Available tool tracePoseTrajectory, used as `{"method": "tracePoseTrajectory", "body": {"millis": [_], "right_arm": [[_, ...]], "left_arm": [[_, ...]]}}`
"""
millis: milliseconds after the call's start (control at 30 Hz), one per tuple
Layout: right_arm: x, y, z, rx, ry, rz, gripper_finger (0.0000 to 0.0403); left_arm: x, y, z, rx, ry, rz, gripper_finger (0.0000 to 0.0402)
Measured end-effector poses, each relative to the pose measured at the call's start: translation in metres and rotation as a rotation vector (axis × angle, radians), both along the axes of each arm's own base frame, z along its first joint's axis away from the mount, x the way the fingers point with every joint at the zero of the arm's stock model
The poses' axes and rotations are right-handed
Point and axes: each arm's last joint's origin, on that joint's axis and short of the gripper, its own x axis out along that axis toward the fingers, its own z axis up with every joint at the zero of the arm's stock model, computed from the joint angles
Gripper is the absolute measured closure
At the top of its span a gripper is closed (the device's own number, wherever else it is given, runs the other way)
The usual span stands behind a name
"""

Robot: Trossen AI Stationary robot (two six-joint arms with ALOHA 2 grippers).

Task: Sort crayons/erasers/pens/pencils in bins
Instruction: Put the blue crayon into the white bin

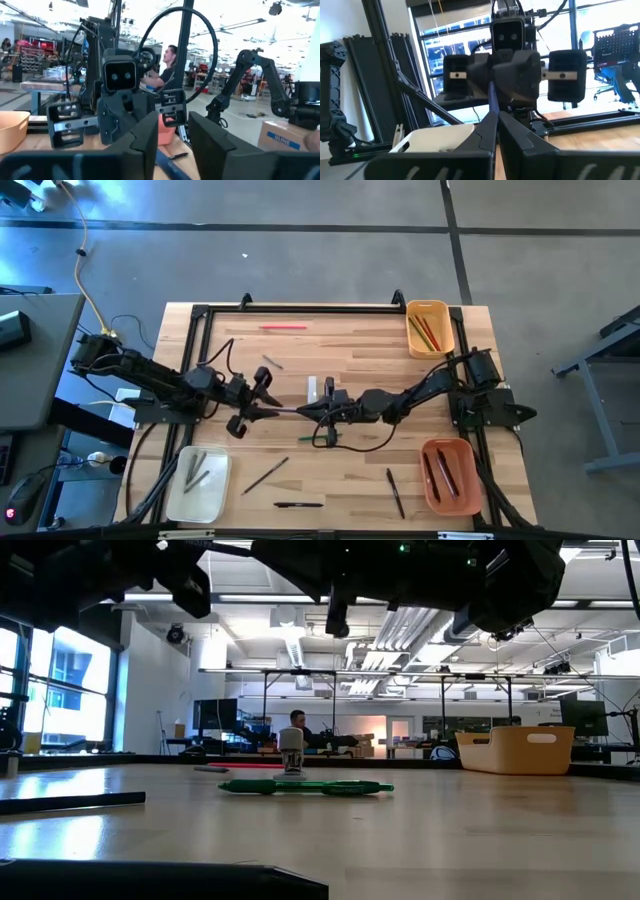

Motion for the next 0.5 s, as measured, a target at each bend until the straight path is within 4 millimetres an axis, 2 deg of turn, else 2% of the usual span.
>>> {"method": "tracePoseTrajectory", "body": {"millis": [100, 200, 500], "right_arm": [[0.0, 0.0, 0.001, -0.01, -0.013, -0.002, 0.0403], [0.0, 0.0, 0.002, -0.014, -0.018, -0.003, 0.0403], [0.0, 0.0, 0.001, -0.014, -0.016, 0.001, 0.0402]], "left_arm": [[0.001, 0.0, -0.002, -0.012, 0.029, -0.003, 0.033], [0.001, 0.0, -0.005, -0.023, 0.056, -0.005, 0.0334], [0.002, 0.001, -0.022, -0.014, 0.232, 0.029, 0.0303]]}}
